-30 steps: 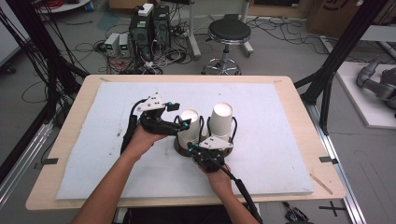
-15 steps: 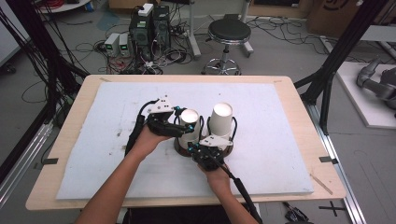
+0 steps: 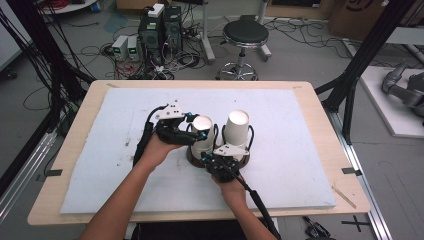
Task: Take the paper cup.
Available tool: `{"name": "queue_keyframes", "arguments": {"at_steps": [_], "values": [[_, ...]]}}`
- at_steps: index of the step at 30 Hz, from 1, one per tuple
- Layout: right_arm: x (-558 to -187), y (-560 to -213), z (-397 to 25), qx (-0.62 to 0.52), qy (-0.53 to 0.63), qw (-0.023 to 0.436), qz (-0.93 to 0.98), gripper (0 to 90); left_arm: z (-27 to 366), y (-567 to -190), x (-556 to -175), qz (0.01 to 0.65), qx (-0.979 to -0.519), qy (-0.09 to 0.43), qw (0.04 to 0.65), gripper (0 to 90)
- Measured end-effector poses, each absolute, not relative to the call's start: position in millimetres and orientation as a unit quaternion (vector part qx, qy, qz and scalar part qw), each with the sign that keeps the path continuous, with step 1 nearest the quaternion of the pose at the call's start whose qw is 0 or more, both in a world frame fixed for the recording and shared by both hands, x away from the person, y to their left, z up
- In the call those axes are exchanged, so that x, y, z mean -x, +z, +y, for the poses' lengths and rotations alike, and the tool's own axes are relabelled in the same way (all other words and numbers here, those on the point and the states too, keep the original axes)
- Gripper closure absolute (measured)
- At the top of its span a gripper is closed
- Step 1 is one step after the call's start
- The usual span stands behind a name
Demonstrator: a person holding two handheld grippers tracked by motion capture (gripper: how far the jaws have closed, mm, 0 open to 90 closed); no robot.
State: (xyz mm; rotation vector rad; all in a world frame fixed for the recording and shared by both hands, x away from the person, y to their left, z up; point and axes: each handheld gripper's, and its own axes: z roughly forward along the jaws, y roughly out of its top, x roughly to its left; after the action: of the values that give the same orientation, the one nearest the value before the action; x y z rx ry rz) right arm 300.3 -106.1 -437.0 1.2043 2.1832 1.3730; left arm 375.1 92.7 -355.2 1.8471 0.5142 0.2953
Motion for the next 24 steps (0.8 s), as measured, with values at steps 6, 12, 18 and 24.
{"name": "queue_keyframes", "arguments": {"at_steps": [6,12,18,24], "values": [[-301.4,-437.1,-105.9,-0.414,0.476,0.151,0.761,90.0,97.2,-341.3,-372.9,0.216,-0.77,0.129,0.586,34.4],[-301.7,-436.5,-105.6,-0.413,0.473,0.151,0.763,90.0,101.0,-317.3,-370.0,0.215,-0.761,0.143,0.595,34.5],[-301.9,-434.9,-110.9,-0.391,0.481,0.136,0.773,86.7,108.5,-299.6,-365.4,0.222,-0.746,0.145,0.611,34.5],[-297.4,-423.2,-124.8,-0.331,0.492,0.113,0.798,54.5,115.5,-285.0,-359.3,0.22,-0.742,0.147,0.616,34.5]]}}
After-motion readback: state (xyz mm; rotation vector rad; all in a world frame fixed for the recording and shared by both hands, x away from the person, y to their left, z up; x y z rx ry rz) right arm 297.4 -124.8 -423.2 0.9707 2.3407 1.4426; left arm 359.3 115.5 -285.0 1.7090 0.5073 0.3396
